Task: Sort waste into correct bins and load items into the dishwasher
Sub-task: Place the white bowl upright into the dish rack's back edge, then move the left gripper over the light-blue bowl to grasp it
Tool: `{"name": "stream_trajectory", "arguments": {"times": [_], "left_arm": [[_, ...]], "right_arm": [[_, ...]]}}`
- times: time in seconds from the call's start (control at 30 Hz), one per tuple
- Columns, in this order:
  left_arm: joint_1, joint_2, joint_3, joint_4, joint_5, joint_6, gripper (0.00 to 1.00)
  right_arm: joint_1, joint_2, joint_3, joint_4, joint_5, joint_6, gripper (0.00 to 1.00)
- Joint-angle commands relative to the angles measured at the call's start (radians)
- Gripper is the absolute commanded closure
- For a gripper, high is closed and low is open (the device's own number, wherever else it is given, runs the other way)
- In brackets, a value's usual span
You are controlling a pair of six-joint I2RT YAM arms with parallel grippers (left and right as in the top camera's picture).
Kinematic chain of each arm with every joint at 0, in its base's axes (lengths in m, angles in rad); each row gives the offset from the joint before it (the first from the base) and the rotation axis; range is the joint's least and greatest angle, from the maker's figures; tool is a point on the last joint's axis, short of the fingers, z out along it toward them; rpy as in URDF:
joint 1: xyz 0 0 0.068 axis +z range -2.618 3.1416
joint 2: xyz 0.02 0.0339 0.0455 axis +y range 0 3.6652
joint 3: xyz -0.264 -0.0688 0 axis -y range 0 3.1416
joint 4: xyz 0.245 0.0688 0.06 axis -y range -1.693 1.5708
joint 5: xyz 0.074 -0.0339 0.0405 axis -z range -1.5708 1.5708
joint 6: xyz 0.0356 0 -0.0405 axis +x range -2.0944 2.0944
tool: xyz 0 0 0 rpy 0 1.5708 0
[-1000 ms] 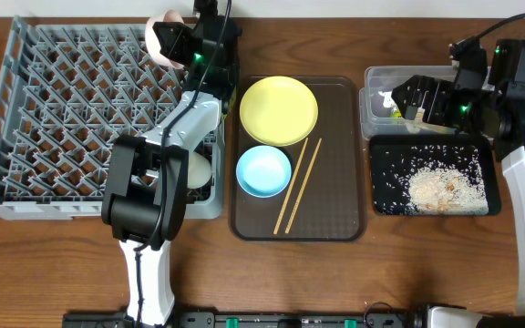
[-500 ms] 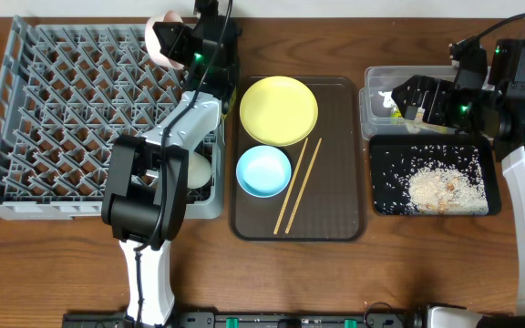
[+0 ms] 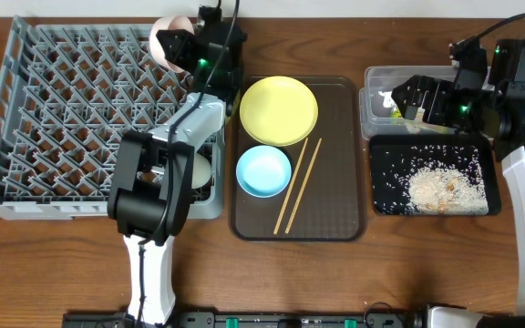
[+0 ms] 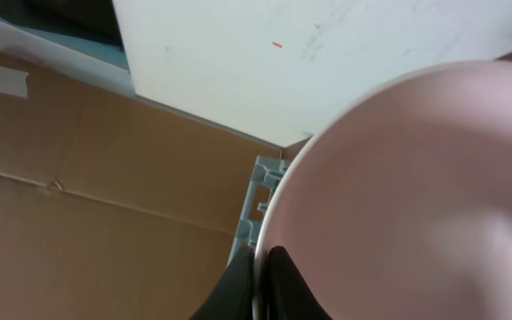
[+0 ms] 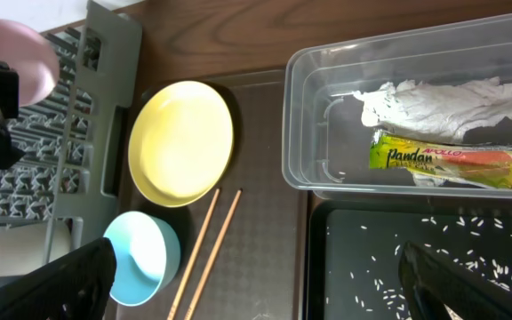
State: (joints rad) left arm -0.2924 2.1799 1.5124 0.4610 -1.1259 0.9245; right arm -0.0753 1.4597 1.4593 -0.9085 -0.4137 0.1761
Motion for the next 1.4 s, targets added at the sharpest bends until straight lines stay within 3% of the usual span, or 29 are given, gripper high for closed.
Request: {"name": "stream_trajectory", "arguments": {"times": [0.0,0.17,0.43,0.7,1.13,1.37], "left_arm": [[-0.027,0.026,-0.003,-0.035,-0.07,0.003,0.93],[-0.05,0.026,-0.003,-0.064,-0.122,-0.044,0.92],[-0.066,0.026,-0.003,-0.064,-0.243,-0.143,0.63],[-0.097,0.026,-0.003,-0.064,-0.28,-0.201,0.43],[-0.169,0.026,-0.003,-0.074,-0.219,-0.294,0.32],[-0.163,0.025,-0.003,-0.294,-0.141,-0.466,0.32]], "right_arm": [[0.006,-0.001,0.003,-0.002,-0.002,0.006,0.01],[0.006,-0.001,0.003,-0.002,-0.002,0.006,0.01],[0.006,-0.001,0.003,-0.002,-0.002,0.006,0.01],[0.006,-0.001,0.003,-0.002,-0.002,0.006,0.01],[0.006,-0.001,0.003,-0.002,-0.002,0.006,0.01],[0.006,-0.001,0.003,-0.002,-0.002,0.006,0.01]]}}
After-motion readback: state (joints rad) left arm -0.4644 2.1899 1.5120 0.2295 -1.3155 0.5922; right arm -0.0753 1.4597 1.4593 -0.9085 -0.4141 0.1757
